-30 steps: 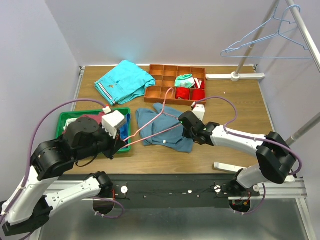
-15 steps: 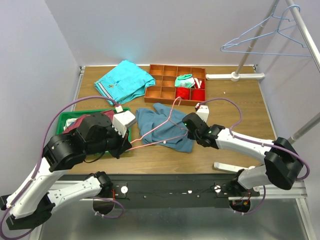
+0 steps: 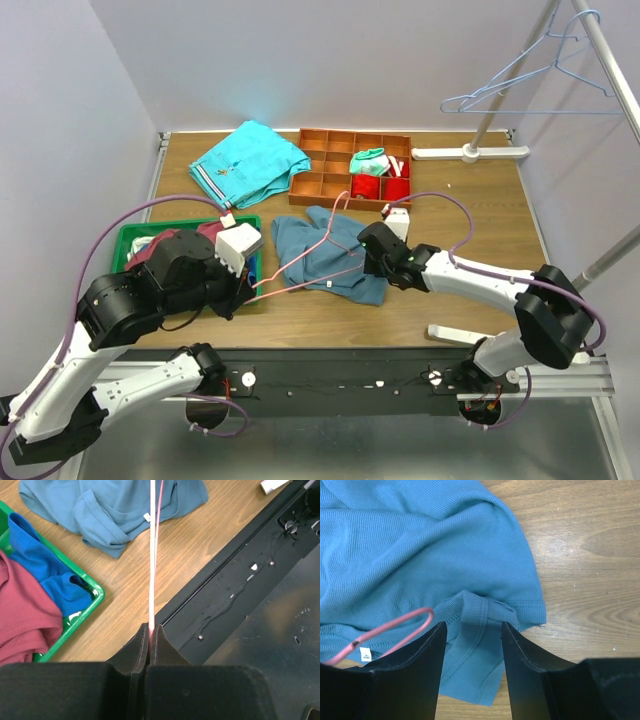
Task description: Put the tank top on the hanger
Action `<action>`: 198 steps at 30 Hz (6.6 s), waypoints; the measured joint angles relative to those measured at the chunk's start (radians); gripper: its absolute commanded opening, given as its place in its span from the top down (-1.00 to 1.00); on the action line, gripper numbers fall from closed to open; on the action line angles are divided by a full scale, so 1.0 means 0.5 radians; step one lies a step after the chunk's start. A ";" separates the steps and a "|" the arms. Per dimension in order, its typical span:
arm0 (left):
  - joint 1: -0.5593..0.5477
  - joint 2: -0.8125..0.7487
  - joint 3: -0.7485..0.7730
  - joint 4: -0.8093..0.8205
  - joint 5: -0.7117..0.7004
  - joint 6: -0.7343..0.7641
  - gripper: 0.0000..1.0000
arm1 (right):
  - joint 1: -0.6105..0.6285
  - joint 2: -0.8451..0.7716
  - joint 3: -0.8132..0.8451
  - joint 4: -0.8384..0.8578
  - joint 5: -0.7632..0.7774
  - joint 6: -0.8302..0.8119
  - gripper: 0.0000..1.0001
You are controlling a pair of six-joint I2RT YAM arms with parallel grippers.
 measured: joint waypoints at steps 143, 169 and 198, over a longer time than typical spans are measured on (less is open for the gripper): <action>0.147 0.917 -0.590 1.263 -0.691 -0.913 -0.04 | 0.014 -0.256 -0.077 0.499 0.345 -0.488 0.99; 0.290 1.866 -0.220 1.346 -0.645 -0.853 0.10 | 0.026 -0.272 -0.105 0.507 0.404 -0.472 0.99; 0.292 1.736 -0.372 1.352 -0.683 -0.817 1.00 | 0.026 -0.084 0.027 0.258 0.710 -0.313 0.99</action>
